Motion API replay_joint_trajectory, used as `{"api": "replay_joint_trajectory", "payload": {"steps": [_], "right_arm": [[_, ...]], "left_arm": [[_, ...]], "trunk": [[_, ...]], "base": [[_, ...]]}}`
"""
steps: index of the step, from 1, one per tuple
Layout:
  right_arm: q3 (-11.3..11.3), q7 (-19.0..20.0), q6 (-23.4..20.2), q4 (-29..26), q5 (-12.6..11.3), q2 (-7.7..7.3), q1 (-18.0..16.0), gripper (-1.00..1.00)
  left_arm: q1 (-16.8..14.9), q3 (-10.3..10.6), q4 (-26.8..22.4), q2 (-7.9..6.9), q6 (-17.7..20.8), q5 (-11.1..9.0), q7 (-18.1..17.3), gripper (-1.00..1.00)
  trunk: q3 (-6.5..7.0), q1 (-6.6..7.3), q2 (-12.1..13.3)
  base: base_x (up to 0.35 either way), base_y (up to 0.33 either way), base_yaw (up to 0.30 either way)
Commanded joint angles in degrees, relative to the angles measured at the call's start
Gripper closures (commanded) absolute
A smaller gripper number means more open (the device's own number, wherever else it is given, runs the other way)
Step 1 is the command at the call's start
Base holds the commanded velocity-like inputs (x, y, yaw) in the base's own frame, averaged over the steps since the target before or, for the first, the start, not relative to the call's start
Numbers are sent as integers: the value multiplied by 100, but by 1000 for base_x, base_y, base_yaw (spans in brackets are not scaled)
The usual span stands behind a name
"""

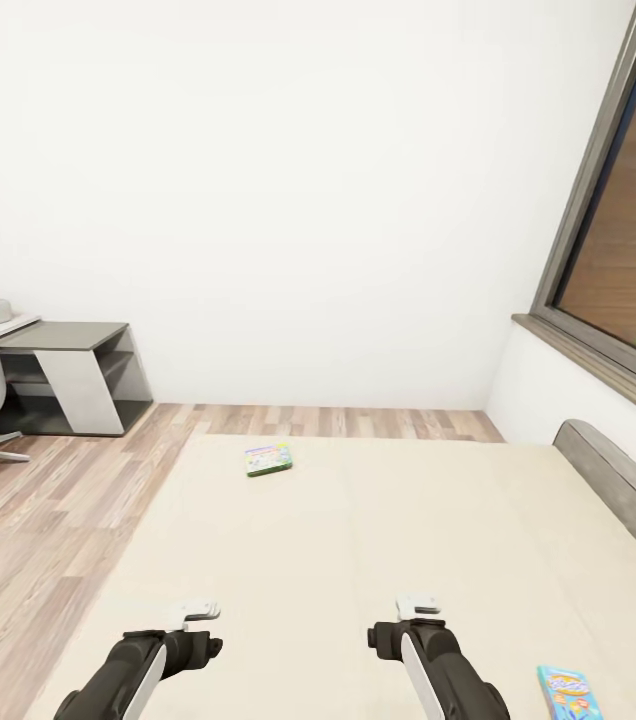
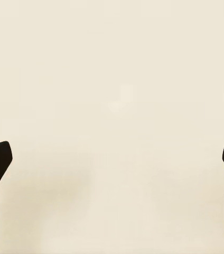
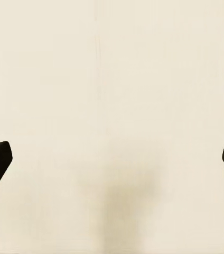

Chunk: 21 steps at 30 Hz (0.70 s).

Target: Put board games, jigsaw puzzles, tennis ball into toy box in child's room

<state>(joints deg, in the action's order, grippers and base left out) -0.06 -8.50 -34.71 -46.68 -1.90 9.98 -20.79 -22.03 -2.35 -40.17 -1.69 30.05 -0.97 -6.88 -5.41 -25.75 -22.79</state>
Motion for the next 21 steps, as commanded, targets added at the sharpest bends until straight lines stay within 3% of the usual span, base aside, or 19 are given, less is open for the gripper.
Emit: {"api": "replay_joint_trajectory", "payload": {"steps": [1, 21], "right_arm": [[-1, -29, -27, -8, -21, 2, -4, -100], [-1, -29, -27, -8, -21, 2, -4, -100]], "left_arm": [[-3, -16, -9, 2, 36, -9, -24, -100], [-3, -7, -9, 2, 36, -9, -16, -100]], "trunk": [[-13, -4, -13], [-13, -4, -13]], "base": [[0, -85, 0], [0, -78, 0]]}}
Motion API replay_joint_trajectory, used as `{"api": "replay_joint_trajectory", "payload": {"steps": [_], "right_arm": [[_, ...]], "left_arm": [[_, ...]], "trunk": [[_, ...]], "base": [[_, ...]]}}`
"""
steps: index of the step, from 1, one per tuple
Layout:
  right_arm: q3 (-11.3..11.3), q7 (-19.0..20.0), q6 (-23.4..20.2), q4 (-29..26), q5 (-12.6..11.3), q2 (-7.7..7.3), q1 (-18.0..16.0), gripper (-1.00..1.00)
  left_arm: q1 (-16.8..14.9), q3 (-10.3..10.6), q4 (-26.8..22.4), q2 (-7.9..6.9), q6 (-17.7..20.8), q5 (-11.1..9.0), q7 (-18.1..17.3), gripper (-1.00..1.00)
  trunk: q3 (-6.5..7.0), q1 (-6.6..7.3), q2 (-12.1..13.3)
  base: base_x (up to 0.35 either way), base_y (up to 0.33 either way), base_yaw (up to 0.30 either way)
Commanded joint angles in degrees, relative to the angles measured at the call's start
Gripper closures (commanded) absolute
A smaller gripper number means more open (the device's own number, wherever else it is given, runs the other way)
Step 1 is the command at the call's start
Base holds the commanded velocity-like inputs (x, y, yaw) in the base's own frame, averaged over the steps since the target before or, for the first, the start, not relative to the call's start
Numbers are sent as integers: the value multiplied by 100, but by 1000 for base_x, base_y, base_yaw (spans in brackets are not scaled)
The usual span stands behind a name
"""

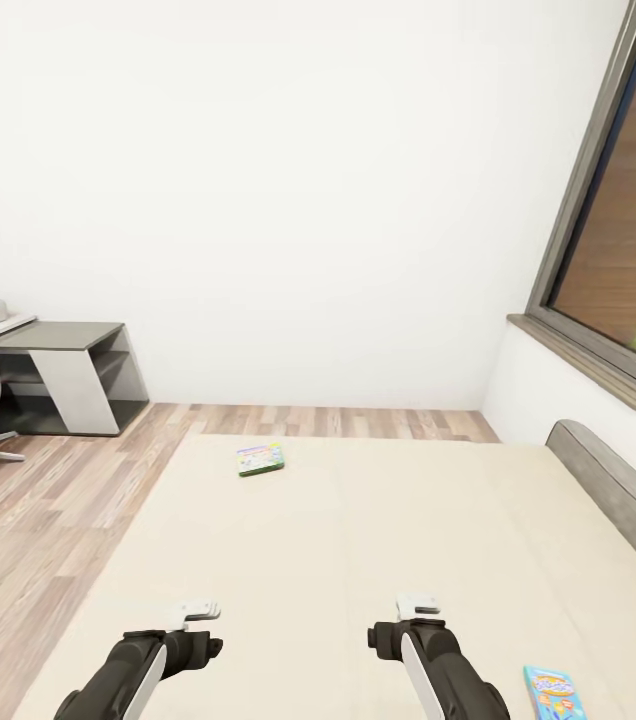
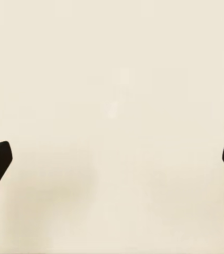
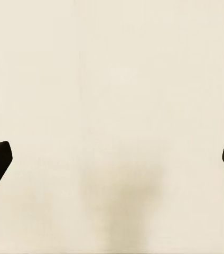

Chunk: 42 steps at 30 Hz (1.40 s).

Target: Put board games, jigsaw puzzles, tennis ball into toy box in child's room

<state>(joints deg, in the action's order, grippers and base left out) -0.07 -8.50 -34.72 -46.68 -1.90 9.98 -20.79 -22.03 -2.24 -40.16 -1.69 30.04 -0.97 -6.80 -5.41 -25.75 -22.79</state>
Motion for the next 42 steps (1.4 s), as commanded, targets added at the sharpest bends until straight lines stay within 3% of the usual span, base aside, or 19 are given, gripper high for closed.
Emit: {"api": "replay_joint_trajectory", "payload": {"steps": [1, 42], "right_arm": [[-1, -29, -26, -8, -21, 2, -4, -100], [-2, -29, -26, -8, -21, 2, -4, -100]], "left_arm": [[-3, -18, -9, 2, 36, -9, -24, -100], [-3, -13, -9, 2, 36, -9, -14, -100]], "trunk": [[-13, -4, -13], [-13, -4, -13]], "base": [[0, -50, 0], [-16, -86, 0]]}}
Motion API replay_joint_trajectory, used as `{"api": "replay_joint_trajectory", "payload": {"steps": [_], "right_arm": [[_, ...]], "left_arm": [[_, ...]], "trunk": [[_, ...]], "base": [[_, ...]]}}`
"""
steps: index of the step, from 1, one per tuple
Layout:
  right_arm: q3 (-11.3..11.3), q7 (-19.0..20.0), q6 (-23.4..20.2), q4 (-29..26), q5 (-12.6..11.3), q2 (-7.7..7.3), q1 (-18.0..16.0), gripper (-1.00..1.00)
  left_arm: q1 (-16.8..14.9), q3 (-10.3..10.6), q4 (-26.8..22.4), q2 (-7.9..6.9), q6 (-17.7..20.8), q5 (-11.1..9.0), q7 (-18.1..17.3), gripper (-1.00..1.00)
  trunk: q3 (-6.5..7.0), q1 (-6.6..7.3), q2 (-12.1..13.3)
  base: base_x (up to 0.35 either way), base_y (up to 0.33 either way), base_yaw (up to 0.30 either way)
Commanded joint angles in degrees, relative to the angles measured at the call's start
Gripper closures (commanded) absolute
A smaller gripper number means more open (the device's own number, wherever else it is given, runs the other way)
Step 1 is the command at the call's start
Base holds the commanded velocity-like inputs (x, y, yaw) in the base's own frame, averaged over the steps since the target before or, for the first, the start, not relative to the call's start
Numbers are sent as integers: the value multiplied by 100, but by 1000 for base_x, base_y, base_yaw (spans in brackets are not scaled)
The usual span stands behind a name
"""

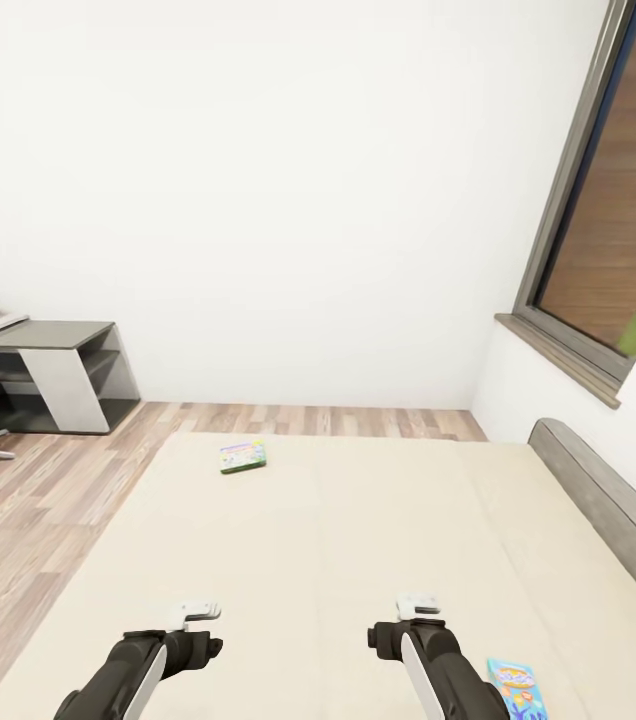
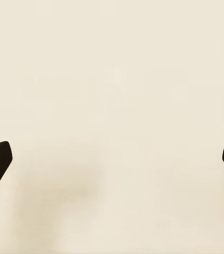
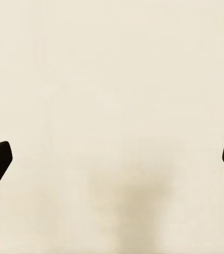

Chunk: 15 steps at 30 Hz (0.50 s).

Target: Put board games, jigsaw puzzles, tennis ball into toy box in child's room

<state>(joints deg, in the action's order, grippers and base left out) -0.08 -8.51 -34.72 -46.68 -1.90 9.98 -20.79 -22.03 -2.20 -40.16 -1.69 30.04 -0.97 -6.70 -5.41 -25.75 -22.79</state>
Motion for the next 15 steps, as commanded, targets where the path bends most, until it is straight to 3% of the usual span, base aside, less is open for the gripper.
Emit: {"api": "replay_joint_trajectory", "payload": {"steps": [1, 15], "right_arm": [[-1, -28, -26, -8, -21, 2, -4, -100], [2, -28, -26, -8, -21, 2, -4, -100]], "left_arm": [[-3, -17, -9, 2, 37, -9, -24, -100], [-3, -17, -9, 2, 35, -9, -24, -100]], "trunk": [[-13, -3, -13], [-13, -3, -13]], "base": [[-36, -63, 0], [-8, -40, 0]]}}
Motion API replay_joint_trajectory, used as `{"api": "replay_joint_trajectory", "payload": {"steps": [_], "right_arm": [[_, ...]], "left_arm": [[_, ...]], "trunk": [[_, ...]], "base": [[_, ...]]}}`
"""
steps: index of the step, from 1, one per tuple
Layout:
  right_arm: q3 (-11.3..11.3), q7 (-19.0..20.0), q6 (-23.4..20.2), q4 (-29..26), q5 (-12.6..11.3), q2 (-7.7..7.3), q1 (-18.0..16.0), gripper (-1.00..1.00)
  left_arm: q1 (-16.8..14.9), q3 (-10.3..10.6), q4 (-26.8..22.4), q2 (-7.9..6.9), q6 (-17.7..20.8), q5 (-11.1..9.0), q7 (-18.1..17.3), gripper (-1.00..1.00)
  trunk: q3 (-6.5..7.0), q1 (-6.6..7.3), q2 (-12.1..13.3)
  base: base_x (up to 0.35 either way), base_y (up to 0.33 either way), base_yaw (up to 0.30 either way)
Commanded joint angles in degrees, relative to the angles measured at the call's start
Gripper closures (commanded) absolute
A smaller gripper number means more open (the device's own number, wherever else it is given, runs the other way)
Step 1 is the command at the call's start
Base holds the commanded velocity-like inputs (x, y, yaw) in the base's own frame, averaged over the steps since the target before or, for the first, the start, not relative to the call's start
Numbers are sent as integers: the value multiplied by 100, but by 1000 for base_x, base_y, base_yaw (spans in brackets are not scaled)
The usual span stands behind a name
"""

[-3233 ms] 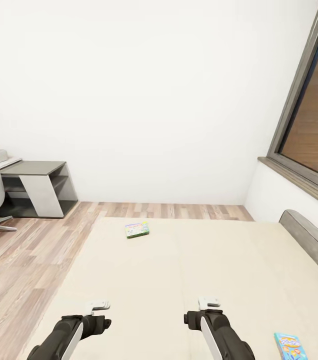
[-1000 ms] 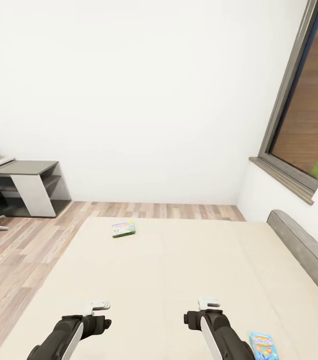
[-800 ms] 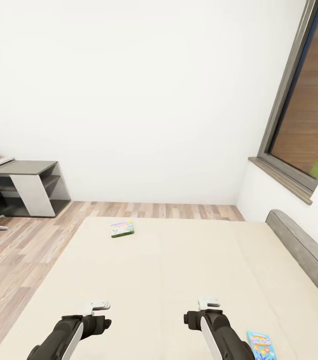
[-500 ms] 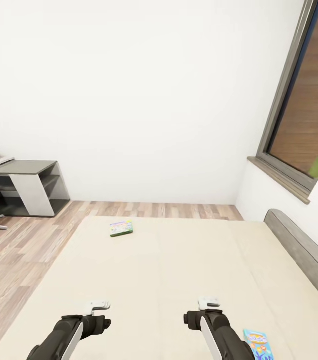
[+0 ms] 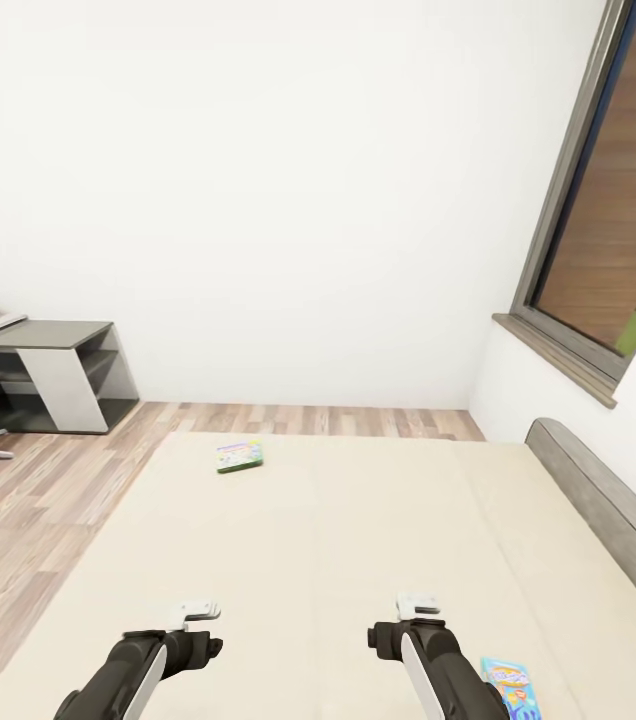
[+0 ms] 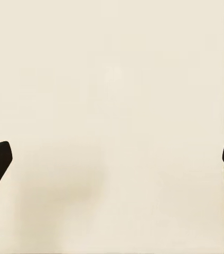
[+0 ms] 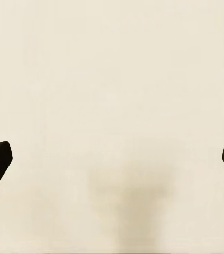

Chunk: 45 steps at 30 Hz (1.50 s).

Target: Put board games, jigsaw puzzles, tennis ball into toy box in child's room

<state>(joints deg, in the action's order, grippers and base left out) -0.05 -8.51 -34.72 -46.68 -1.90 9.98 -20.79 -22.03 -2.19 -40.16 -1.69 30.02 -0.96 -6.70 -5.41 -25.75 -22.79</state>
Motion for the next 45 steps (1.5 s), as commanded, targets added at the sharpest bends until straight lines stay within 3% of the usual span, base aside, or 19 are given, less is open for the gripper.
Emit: {"api": "replay_joint_trajectory", "payload": {"steps": [1, 45], "right_arm": [[-1, -28, -26, -7, -21, 2, -4, -100], [-3, -28, -19, -7, -21, 2, -4, -100]], "left_arm": [[-3, -18, -9, 2, 38, -9, -24, -100], [-3, -21, -9, -1, 37, -9, -31, -100]], "trunk": [[-13, -4, -13], [-13, -4, -13]], "base": [[-1, -151, 0], [0, -19, 0]]}}
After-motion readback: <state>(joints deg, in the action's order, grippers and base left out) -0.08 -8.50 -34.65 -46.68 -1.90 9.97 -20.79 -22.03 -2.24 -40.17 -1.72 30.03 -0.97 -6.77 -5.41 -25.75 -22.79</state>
